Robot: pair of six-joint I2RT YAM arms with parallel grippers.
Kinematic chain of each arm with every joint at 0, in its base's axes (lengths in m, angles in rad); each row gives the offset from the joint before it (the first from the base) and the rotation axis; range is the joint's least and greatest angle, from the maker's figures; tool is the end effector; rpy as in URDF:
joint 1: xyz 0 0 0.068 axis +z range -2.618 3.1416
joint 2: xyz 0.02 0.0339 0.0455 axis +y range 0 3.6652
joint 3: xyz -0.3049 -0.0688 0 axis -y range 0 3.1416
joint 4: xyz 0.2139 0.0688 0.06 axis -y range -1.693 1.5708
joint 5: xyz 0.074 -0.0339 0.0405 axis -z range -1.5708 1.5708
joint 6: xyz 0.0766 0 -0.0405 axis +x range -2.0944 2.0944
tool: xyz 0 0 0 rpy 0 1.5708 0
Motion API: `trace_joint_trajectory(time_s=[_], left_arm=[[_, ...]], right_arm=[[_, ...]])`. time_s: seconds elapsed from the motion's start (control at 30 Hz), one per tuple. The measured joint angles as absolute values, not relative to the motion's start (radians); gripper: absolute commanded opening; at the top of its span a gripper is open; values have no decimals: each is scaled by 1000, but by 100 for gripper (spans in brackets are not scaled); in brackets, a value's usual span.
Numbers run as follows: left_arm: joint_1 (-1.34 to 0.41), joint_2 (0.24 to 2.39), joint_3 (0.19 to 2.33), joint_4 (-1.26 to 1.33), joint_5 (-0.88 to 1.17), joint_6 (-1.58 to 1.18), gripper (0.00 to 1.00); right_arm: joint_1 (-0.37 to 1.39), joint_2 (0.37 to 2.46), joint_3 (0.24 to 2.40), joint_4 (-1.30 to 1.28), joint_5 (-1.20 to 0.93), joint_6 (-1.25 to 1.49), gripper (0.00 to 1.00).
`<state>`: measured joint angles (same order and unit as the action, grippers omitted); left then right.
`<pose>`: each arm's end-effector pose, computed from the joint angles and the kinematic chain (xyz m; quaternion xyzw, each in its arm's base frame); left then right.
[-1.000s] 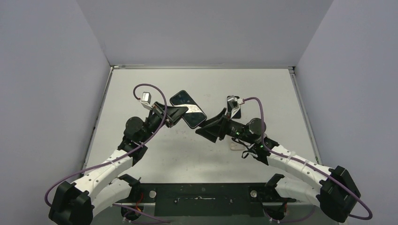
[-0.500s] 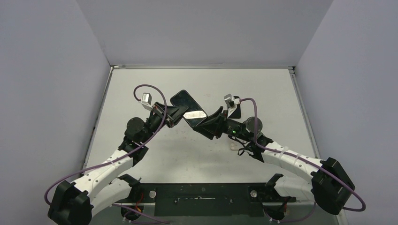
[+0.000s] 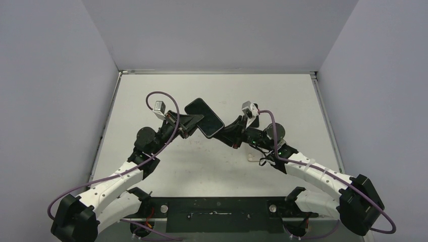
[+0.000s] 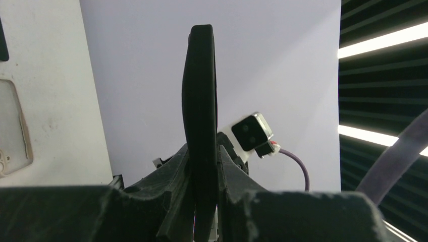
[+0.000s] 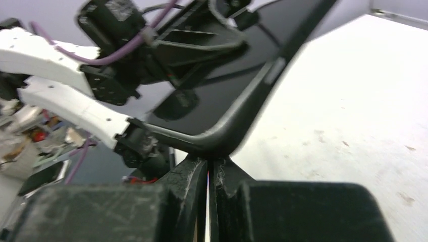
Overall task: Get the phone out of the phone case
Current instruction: Remove the phone case from the phone.
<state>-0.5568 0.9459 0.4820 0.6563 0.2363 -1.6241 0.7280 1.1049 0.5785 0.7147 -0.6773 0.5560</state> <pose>0.1650 -0.1238 0.3471 -0.2429 0.5900 -0.7143 0.2877 0.1393 0.1885 0.3553 -0.3067 0.5771 0.6048 0.4552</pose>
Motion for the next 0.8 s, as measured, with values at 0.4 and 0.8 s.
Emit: trace_joint_trajectory(time_s=[0.4,0.8], left_arm=[[-580,910,487,623,338,-1562,0],[-567,946,527,632,464,-1488,0]], right_arm=[[661,1087,597,538,-609,523,31],[613,937,635,289,-786,395,52]])
